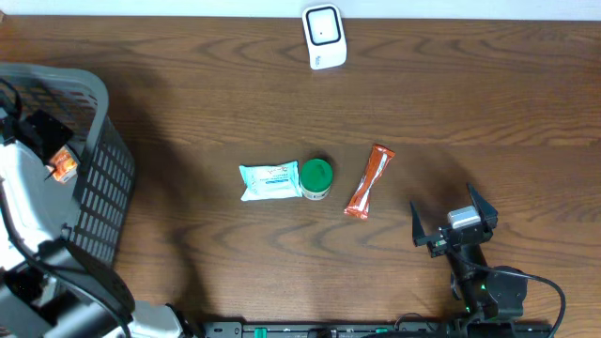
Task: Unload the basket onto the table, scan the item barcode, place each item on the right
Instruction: 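Reach the left gripper into the basket and grasp the orange Kleenex pack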
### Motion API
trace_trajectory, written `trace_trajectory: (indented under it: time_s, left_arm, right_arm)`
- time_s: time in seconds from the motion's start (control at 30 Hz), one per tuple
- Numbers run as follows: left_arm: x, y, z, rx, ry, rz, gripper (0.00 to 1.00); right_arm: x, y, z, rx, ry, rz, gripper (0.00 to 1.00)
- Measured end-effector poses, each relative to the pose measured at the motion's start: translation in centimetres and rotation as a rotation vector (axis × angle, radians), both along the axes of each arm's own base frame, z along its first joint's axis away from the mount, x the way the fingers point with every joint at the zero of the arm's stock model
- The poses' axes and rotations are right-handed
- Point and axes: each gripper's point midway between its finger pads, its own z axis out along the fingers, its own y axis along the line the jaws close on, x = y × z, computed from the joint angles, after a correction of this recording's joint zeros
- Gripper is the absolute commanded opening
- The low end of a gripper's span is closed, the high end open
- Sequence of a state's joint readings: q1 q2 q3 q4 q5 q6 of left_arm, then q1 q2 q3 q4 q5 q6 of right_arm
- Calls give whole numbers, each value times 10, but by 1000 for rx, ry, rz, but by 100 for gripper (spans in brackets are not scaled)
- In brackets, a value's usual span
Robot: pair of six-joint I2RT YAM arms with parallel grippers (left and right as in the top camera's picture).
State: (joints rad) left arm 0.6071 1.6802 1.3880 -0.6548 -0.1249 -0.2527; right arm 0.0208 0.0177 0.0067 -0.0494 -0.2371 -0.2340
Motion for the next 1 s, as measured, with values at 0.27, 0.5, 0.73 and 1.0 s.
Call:
trace_trajectory:
  time_s: [0.27,0.5,0.73,1.0]
  left_arm:
    - [16,6,-63,-63,78,-32,98]
    - [25,12,-91,-75,95,-50,98]
    - [25,14,-117,-100,128,-51,98]
    - [29,16,-125,-105,122,-57,59]
  right_arm:
    - [0,0,0,0,0,0,99]
    - [0,0,0,0,0,0,99]
    - [0,0,0,0,0,0,99]
    - [0,0,0,0,0,-1,99]
